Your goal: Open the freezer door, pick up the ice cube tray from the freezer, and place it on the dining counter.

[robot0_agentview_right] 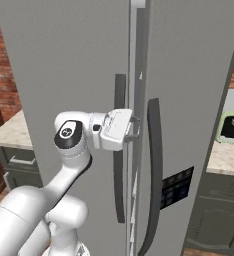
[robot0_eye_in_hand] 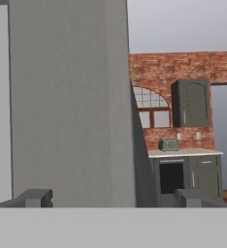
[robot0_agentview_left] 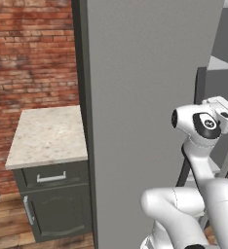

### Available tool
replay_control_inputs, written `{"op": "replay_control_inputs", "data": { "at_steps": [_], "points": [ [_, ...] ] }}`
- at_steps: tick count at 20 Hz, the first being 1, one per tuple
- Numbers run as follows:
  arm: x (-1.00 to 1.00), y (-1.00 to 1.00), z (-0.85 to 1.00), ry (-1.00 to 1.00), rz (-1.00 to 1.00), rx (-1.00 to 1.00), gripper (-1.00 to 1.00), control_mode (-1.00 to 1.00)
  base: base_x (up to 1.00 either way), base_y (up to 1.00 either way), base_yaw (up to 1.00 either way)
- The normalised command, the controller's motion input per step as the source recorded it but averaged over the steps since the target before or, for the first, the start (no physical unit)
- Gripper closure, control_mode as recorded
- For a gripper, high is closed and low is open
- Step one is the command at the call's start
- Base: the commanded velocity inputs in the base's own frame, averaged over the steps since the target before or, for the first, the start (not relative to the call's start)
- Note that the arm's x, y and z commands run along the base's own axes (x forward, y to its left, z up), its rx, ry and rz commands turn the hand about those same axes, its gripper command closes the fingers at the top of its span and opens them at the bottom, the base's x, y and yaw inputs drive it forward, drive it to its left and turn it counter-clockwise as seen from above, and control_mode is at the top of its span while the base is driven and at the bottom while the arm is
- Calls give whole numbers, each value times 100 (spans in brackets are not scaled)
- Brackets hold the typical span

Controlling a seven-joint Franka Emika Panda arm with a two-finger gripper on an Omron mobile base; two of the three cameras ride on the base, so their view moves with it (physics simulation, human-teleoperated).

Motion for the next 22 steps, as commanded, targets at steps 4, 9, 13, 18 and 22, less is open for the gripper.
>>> {"op": "replay_control_inputs", "data": {
  "at_steps": [4,9,13,18,22],
  "points": [
    [15,0,-5,0,0,0,-100,-100,0,0,0],
    [12,0,-1,0,0,0,-100,-100,0,0,0],
    [9,0,0,0,-1,0,-100,-100,0,0,0],
    [18,0,0,0,-2,0,-100,-100,0,0,0],
    [17,0,0,0,-2,0,-100,-100,0,0,0]
  ]
}}
